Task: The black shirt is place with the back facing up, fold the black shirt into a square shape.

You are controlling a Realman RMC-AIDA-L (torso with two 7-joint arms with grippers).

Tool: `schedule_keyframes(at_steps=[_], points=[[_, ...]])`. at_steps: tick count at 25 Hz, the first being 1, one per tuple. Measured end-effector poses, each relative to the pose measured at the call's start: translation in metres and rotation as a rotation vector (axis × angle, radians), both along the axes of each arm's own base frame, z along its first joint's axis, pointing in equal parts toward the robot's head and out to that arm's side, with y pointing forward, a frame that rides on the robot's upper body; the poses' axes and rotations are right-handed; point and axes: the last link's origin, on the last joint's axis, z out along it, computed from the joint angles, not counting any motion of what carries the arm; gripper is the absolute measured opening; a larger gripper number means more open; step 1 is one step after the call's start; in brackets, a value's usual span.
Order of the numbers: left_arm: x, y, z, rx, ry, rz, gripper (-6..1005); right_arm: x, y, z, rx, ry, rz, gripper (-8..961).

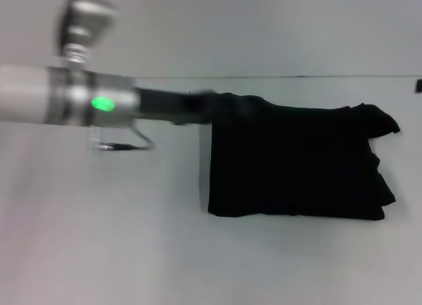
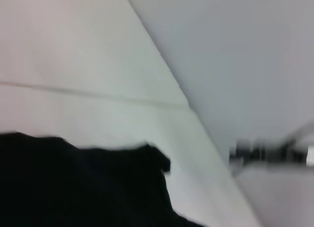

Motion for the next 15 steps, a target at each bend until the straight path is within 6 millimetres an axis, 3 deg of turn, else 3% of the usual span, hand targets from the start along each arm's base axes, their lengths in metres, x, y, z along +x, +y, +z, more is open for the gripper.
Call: schedule_keyframes(at_steps=[3, 8, 9, 13, 15], points=[[-0.027, -0.003, 0.025, 0.002, -0.047, 0.135, 509, -0.002, -0.002, -0.023, -0.073, 0.002, -0.001, 895], [-0.049, -0.008, 0.037, 0.037, -0.085, 0.225, 773, -0.013, -0.006, -0.065, -0.175, 0.034, 0.007, 895], [-0.053, -0.009, 0.038, 0.045, -0.09, 0.23, 808, -0.017, -0.008, -0.079, -0.196, 0.048, 0.017, 895], [-0.055, -0.01, 0.038, 0.057, -0.091, 0.229, 947, -0.019, -0.01, -0.093, -0.207, 0.055, 0.016, 895], [-0.056, -0.011, 0.037, 0.059, -0.091, 0.228, 947, -0.018, -0.011, -0.1, -0.212, 0.059, 0.009, 894]])
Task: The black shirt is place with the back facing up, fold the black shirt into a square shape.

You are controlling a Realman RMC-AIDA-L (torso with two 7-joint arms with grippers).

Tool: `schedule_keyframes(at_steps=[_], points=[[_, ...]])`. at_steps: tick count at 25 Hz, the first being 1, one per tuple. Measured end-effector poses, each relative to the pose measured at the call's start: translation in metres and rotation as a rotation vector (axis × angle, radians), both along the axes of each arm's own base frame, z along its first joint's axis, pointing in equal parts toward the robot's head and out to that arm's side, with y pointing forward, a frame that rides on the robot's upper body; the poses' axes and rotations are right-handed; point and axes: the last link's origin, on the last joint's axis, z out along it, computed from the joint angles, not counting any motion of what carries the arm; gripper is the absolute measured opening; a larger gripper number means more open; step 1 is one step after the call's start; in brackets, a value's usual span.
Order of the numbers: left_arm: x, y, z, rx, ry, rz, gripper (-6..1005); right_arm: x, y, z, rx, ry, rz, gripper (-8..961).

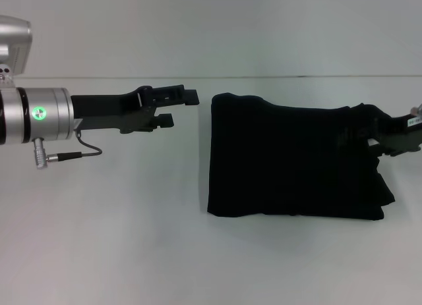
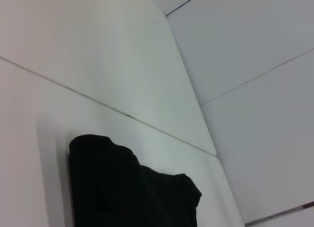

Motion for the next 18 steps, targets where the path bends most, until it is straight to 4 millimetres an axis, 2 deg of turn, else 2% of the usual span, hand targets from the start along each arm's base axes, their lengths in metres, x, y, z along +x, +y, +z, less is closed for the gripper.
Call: schedule_keyframes(at_steps=[9, 18], points=[[0.0, -0.001, -0.005, 0.014, -0.021, 0.013, 948, 0.004, -0.002, -0.023, 0.017, -0.012, 0.001, 894], [-0.004, -0.003, -0.009, 0.011, -0.029, 0.029, 949, 0.001, -0.003, -0.038, 0.02, -0.012, 0.012, 894]])
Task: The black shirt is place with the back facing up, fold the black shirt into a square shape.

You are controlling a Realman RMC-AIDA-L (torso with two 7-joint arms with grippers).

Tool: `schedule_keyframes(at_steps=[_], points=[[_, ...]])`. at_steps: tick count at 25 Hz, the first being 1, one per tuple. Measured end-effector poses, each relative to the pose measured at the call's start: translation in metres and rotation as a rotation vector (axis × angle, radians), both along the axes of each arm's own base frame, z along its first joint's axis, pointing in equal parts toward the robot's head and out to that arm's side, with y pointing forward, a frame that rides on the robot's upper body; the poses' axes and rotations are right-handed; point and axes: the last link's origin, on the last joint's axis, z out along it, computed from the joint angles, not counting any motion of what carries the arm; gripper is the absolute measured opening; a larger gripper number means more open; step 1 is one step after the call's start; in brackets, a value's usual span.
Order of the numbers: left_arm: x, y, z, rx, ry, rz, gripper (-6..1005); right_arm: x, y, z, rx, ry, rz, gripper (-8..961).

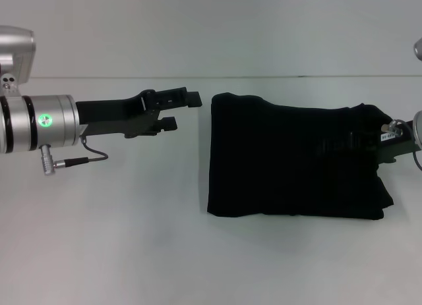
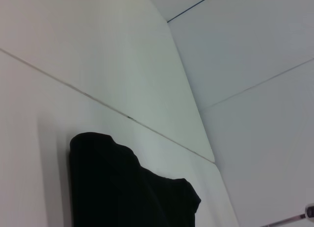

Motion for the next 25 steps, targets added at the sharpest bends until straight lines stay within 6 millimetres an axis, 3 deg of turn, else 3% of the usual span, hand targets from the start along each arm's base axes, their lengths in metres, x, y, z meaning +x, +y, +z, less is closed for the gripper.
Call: schedule_keyframes(at_steps=[12, 25], points=[[-0.002, 0.001, 0.0, 0.017, -0.006, 0.012, 949, 0.007, -0.003, 0.007, 0.019, 0.02, -0.06, 844], [-0.001, 0.001, 0.0, 0.018, -0.007, 0.014, 949, 0.005, -0.002, 0.012, 0.01, 0.023, -0.055, 280]])
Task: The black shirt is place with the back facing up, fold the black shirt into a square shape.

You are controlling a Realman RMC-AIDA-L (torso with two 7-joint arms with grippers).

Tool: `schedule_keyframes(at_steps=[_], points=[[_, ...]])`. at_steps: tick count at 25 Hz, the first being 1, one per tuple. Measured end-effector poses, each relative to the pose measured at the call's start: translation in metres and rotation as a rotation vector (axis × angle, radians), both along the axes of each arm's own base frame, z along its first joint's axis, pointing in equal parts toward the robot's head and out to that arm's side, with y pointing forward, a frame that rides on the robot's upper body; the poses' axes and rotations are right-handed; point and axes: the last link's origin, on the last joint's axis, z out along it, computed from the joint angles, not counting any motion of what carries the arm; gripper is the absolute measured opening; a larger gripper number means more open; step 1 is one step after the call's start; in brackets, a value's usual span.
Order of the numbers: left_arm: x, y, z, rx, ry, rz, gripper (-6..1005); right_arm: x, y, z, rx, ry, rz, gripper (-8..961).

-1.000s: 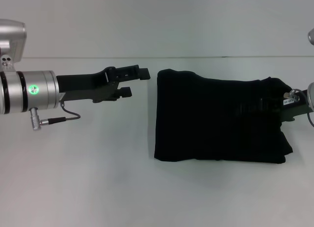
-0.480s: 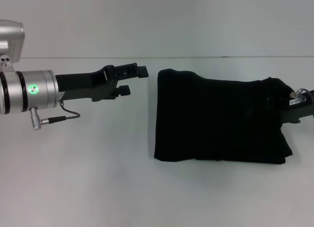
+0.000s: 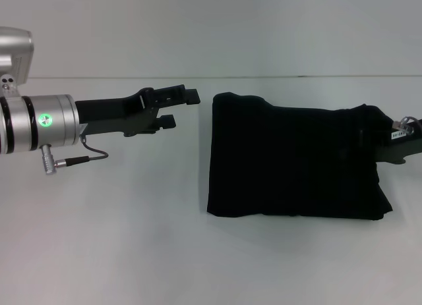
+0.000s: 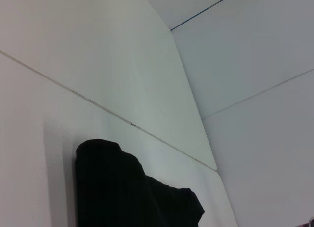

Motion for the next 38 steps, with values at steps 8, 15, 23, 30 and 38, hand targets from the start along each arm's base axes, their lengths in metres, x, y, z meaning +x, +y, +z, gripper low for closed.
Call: schedule_keyframes(at_steps=[8, 15, 23, 30, 38], points=[[-0.001, 0.001, 0.002, 0.017, -0.007, 0.008, 949, -0.007, 0.0, 0.012, -0.011, 0.013, -0.005, 102], [-0.001, 0.001, 0.002, 0.023, -0.01, 0.005, 949, -0.007, 0.001, 0.013, -0.006, 0.011, -0.004, 128], [-0.002, 0.002, 0.003, 0.031, -0.007, 0.009, 948, -0.007, 0.001, 0.01, -0.018, 0.002, 0.004, 157], [-0.003, 0.002, 0.004, 0.038, -0.011, 0.014, 948, -0.007, 0.001, 0.01, -0.017, 0.002, 0.007, 231], [-0.004, 0.002, 0.004, 0.039, -0.012, 0.018, 949, -0.007, 0.003, 0.011, 0.0, 0.013, -0.006, 402]])
